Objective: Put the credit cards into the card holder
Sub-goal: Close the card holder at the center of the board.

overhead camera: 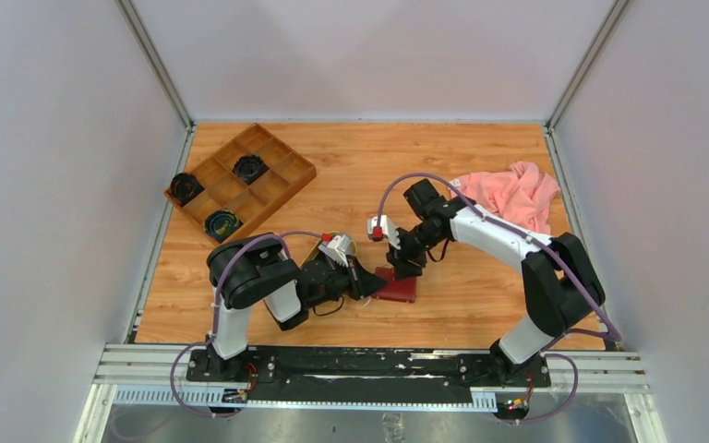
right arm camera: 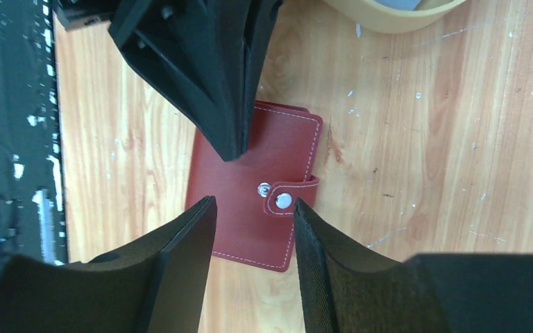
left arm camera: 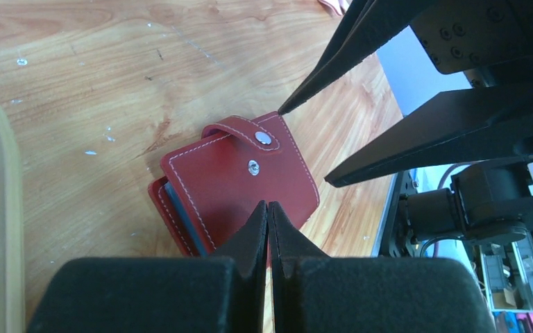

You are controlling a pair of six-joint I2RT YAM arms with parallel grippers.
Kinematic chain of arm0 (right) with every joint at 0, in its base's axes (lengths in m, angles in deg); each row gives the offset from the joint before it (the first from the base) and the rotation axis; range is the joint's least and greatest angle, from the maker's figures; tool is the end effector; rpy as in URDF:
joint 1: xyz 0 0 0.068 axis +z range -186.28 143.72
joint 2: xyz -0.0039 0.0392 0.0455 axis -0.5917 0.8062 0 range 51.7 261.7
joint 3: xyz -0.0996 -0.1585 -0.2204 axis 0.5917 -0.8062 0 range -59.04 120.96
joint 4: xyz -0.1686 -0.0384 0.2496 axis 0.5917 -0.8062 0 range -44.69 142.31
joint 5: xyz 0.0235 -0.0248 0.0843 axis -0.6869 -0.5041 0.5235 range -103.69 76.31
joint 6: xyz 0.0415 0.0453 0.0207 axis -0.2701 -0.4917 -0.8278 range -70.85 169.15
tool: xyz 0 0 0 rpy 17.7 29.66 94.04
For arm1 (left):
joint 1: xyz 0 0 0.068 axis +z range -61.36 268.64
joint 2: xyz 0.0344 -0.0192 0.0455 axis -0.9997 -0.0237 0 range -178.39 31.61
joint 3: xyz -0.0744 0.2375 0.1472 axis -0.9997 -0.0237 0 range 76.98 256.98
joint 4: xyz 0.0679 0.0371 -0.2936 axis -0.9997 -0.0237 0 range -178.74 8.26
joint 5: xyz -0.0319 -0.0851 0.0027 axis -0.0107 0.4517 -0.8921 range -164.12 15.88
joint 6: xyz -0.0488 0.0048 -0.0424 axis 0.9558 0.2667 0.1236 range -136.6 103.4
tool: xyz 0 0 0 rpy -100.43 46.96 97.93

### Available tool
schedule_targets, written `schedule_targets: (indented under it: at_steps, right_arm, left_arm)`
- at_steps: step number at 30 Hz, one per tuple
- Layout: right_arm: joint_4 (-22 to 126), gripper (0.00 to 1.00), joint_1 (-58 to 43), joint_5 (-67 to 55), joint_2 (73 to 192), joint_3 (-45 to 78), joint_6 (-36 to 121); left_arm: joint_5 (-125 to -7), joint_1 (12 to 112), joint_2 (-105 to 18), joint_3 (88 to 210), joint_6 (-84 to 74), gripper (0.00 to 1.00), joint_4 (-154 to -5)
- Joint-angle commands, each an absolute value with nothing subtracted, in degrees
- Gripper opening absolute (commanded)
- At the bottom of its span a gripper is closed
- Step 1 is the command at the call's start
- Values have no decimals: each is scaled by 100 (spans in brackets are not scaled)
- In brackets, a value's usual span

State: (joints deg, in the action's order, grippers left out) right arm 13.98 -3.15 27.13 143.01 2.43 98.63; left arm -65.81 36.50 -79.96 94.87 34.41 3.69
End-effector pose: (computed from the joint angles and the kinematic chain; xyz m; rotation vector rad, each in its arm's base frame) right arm 0.2745 0.2186 0.1979 -1.8129 1.7875 0.8656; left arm 0.1706 -0.2313 0.0640 0.1415 1.9405 -1.4040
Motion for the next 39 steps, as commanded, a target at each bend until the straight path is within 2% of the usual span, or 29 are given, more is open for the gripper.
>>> schedule_targets:
  at_steps: [1, 18, 22, 34, 39]
  right_arm:
    - [2161, 49, -272, 2586, 14054, -287, 10546]
    - [2793, 31, -52, 2046, 14070, -526, 10445]
    - [2640, 30, -59, 2098, 14053, -517, 10489]
    - [2524, 34, -152, 1957, 13974, -632, 10720]
    - [2515, 31, -170, 1947, 13935, -666, 10803]
  left_arm:
    - [-6750, 3705, -8019, 9491, 3315, 0, 219]
    - [-6733, 3705, -8098, 9500, 3333, 0, 312]
    - [-6734, 3706, -8098, 9491, 3333, 0, 317]
    - [-6727, 3705, -8106, 9483, 3337, 0, 356]
    - [-6716, 3705, -8124, 9497, 3341, 0, 367]
